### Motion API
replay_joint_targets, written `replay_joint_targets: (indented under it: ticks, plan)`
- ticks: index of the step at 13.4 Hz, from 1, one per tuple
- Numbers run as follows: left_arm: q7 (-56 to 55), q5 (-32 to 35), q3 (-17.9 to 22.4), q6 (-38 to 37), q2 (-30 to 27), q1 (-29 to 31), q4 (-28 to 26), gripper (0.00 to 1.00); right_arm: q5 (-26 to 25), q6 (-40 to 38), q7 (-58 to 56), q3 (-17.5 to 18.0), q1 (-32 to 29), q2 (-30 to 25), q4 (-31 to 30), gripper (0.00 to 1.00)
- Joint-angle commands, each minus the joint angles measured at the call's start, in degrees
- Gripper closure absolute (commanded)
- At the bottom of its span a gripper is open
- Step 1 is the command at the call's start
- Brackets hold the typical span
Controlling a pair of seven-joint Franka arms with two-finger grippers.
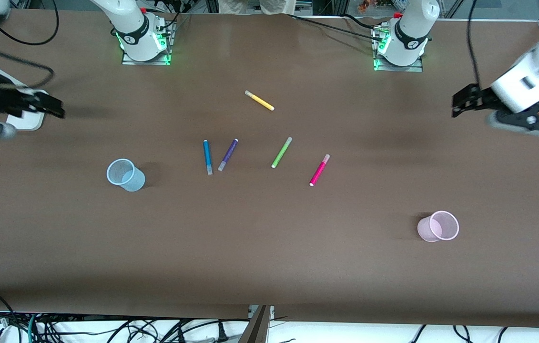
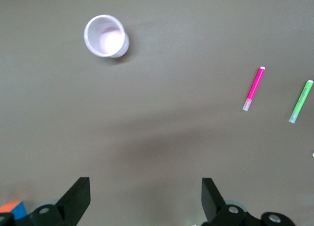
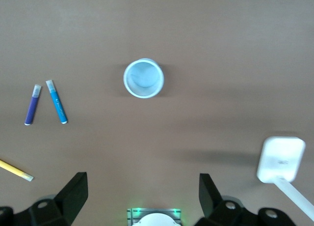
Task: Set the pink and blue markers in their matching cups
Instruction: 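Reach the right gripper to the blue marker while the left gripper reaches pink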
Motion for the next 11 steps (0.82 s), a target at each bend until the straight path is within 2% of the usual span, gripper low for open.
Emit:
replay_joint_targets:
  ticks: [1,3,8,11]
  plan:
    - [-0.44,-0.38,-0.72,9.63,0.42,-2.50,-7.71,0.00,1.67,1.38,0.47,0.11,2.13,6.97,1.10,0.00]
    - [-0.97,-0.73,-1.51,15.88,4.36,-4.26,-9.48,0.00,1.58,4.45,0.55,0.11,5.11,11.54,1.10,0.00]
    - [-4.21,-0.91,-5.28,26.61,15.35,-6.38,-9.58,0.00,2.02,16.14,0.55,0.11,11.97,21.57,0.31,0.00]
    - [-14.55,-0.12,-9.06,39.06,20.28,-7.87,-14.21,0.00,2.89,20.62,0.90,0.11,16.18,26.23,0.05,0.00]
